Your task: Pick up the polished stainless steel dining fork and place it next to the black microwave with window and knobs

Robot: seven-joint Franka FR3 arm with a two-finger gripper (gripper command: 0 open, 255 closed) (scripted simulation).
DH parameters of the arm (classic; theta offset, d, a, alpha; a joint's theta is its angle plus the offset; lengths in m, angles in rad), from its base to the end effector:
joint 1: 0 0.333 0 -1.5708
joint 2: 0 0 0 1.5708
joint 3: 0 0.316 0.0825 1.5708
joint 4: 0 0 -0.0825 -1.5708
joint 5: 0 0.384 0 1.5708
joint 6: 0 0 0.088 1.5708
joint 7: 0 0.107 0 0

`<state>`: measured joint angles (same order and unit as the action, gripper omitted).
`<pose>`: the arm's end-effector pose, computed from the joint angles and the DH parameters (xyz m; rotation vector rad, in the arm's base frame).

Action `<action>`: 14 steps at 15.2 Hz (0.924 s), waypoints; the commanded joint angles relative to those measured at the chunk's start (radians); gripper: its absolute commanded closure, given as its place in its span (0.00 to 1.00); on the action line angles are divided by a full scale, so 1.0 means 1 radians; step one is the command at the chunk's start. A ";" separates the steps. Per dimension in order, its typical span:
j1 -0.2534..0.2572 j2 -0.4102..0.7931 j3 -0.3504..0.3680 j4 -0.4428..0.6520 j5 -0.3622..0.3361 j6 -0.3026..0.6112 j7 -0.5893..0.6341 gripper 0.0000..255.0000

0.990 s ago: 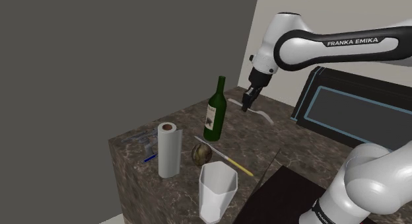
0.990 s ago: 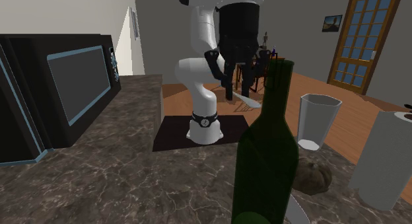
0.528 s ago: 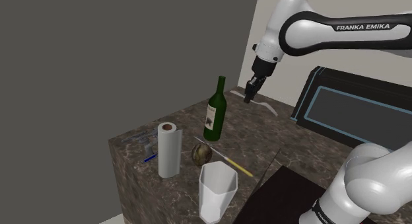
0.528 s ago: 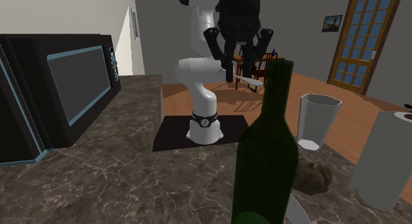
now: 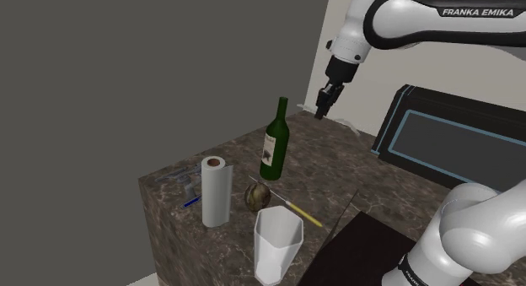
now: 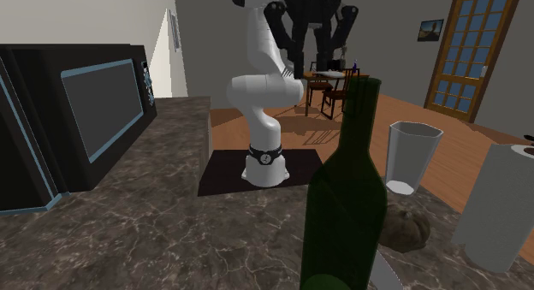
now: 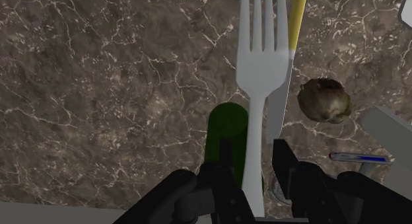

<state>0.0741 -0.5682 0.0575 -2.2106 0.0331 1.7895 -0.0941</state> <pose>0.3870 0.0590 0.6051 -3.1113 -0.3344 -0.2294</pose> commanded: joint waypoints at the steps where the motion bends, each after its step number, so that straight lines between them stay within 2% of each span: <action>1: 0.000 0.006 0.000 0.032 0.000 -0.026 0.001 1.00; 14: -0.003 0.058 -0.002 0.252 -0.004 -0.194 0.003 1.00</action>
<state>0.0724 -0.5175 0.0572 -1.9795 0.0298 1.6090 -0.0889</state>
